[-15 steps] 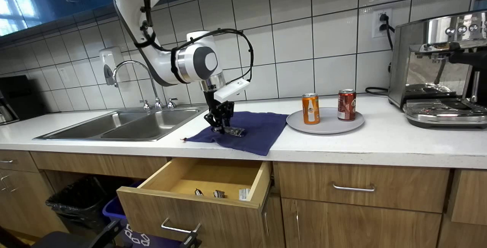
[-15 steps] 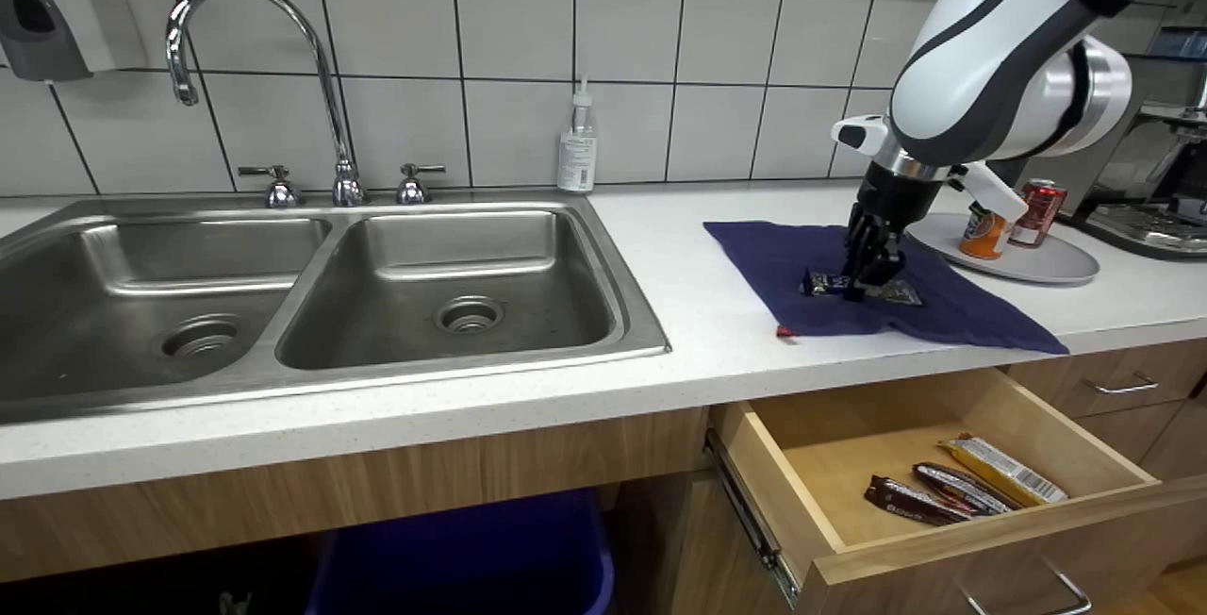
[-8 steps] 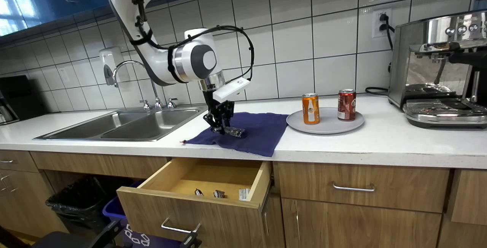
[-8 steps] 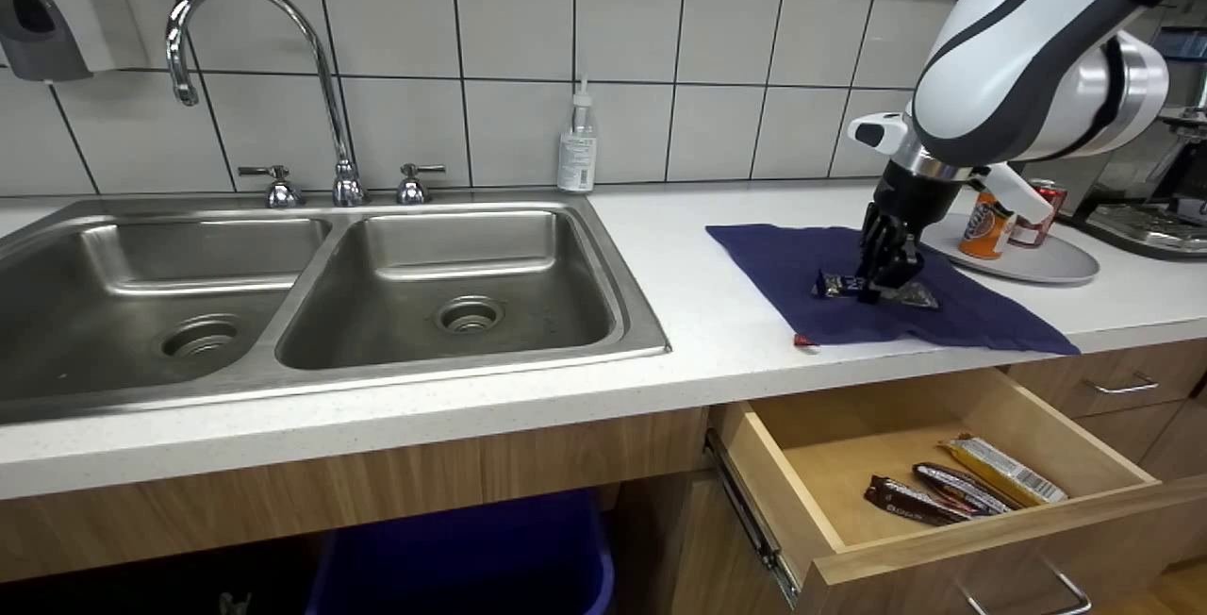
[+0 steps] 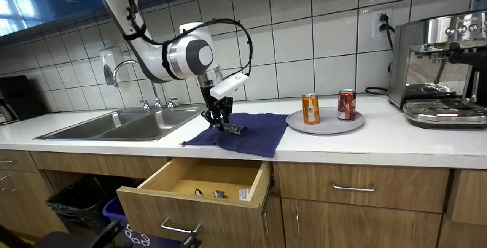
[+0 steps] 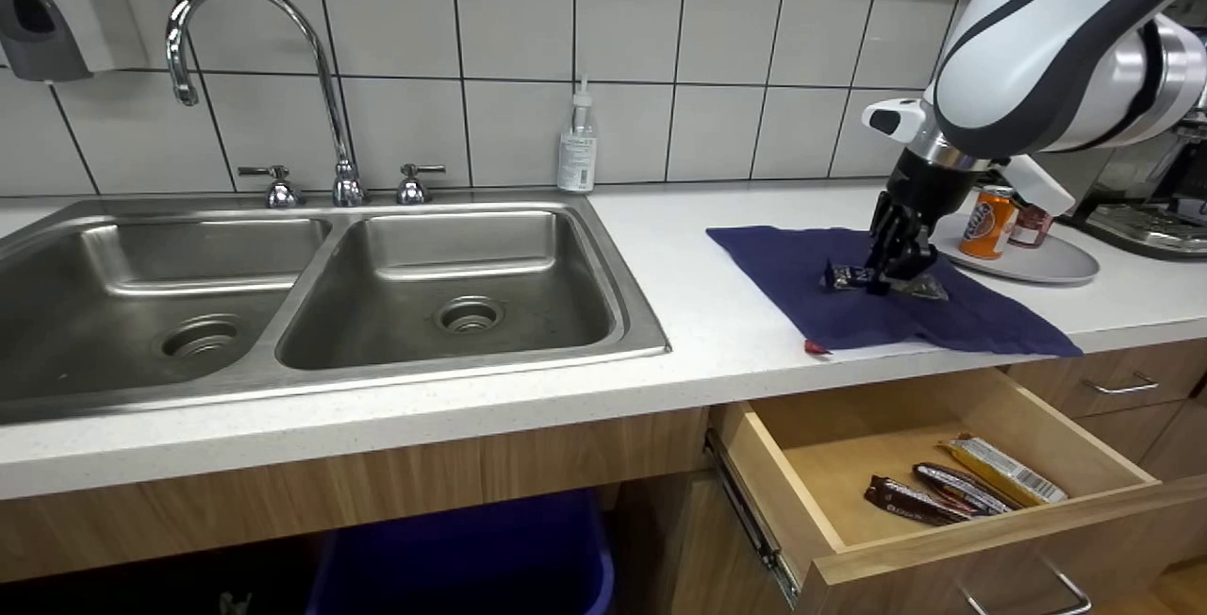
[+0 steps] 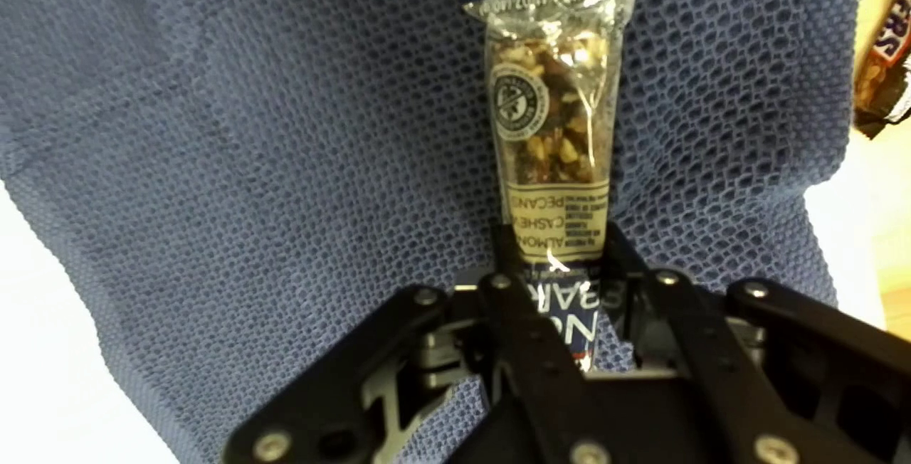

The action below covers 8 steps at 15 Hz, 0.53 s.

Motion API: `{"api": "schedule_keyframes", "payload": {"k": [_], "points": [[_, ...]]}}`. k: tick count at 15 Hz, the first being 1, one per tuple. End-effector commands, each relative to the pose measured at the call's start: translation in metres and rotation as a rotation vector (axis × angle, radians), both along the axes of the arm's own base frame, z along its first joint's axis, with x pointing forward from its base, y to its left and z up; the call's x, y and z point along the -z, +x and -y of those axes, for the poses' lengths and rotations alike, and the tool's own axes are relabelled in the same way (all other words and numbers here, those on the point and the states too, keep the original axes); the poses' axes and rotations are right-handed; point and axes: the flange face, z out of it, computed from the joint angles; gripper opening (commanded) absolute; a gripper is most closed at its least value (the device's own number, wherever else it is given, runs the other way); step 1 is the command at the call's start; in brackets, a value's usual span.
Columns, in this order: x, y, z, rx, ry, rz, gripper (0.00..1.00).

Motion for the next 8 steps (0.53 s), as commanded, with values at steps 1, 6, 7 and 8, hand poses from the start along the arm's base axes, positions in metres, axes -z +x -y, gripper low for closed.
{"api": "schedule_keyframes", "payload": {"k": [1, 6, 7, 8], "points": [[-0.0149, -0.0097, 0.0042, -0.012, -0.002, 0.031, 0.08], [-0.0131, -0.0116, 0.0037, -0.010, -0.004, 0.024, 0.56], [-0.0125, -0.0116, 0.0036, -0.009, -0.003, 0.022, 0.62], [-0.0120, -0.0116, 0.0034, -0.009, -0.004, 0.020, 0.68]]}}
